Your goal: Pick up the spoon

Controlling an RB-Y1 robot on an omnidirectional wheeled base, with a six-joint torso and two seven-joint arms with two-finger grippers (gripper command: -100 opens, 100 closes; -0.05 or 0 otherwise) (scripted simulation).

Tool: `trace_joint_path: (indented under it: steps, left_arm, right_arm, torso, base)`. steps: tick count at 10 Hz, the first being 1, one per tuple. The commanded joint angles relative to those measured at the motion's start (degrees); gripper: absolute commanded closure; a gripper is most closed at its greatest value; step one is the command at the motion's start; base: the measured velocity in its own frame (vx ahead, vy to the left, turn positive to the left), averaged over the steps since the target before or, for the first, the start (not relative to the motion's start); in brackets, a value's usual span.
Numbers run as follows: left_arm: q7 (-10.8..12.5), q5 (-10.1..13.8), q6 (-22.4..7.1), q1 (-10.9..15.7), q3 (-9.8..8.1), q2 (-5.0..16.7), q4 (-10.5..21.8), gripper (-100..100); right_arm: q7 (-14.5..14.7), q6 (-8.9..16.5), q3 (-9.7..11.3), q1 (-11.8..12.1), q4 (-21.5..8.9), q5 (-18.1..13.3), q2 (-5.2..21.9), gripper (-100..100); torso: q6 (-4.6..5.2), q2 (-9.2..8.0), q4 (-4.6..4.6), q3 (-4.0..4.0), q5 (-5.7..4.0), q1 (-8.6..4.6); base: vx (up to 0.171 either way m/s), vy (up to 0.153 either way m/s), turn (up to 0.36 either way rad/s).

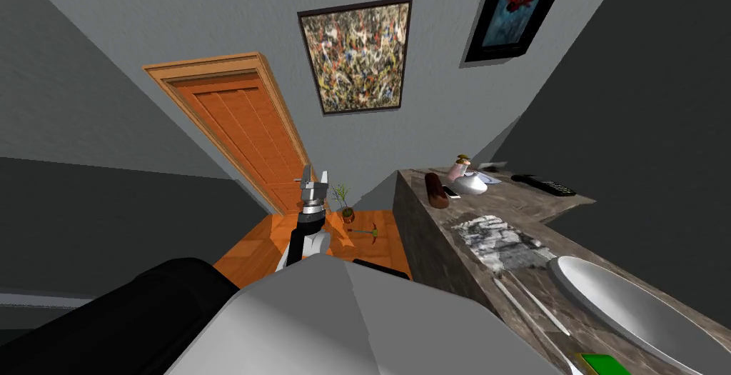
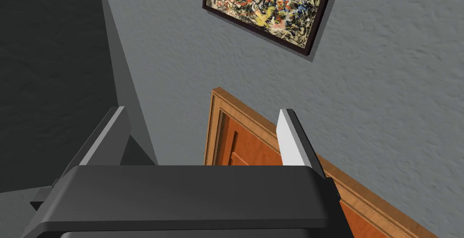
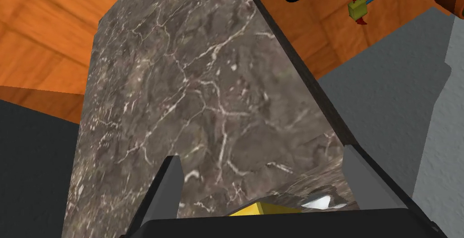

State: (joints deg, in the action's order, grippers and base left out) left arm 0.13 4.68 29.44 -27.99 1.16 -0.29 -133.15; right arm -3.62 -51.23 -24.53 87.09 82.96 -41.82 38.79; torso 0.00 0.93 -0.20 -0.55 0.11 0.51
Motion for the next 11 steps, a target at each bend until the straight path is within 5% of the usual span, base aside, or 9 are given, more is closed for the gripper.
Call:
trace_joint_path:
  steps: [1, 5, 9, 10, 11]
  left_arm:
    - [0.0, 0.0, 0.0, 0.0, 0.0, 0.0, 0.0, 0]
    - [0.0, 0.0, 0.0, -0.01, 0.0, 0.0, 0.0, 0]
    - [0.0, 0.0, 0.0, -0.01, -0.01, 0.0, 0.0, 0]
    - [0.0, 0.0, 0.0, 0.0, -0.01, 0.0, 0.0, 0]
    - [0.0, 0.0, 0.0, 0.01, -0.01, 0.0, 0.0, 0]
  right_arm:
    - [-0.77, -0.42, -0.31, 0.02, -2.1, -2.76, 2.47, -100]
    - [-2.59, -1.41, -0.8, -1.05, -5.79, -7.51, 7.46, -100]
    - [-3.32, -1.72, -0.9, -1.75, -6.98, -9.26, 9.04, -100]
    - [-3.37, -1.77, -0.92, -1.83, -7.03, -9.33, 9.13, 0]
    - [-2.76, -0.9, 0.87, -3.87, -8.23, -9.32, 8.36, -100]
  torso:
    - [0.0, 0.0, 0.0, 0.0, 0.0, 0.0]
    - [-0.07, 0.12, 0.02, -0.06, 0.05, 0.26]
    - [-0.53, 0.5, 0.09, -0.22, 0.0, 0.13]
    - [-0.47, 0.19, 0.15, -0.05, 0.0, 0.08]
    - [-0.47, -0.1, 0.22, 0.12, -0.02, 0.03]
  base:
    - [0.295, 0.116, 0.417]
    - [0.248, 0.101, 0.323]
    - [0.171, 0.043, 0.16]
    - [0.017, 0.002, -0.004]
    - [-0.022, -0.018, 0.049]
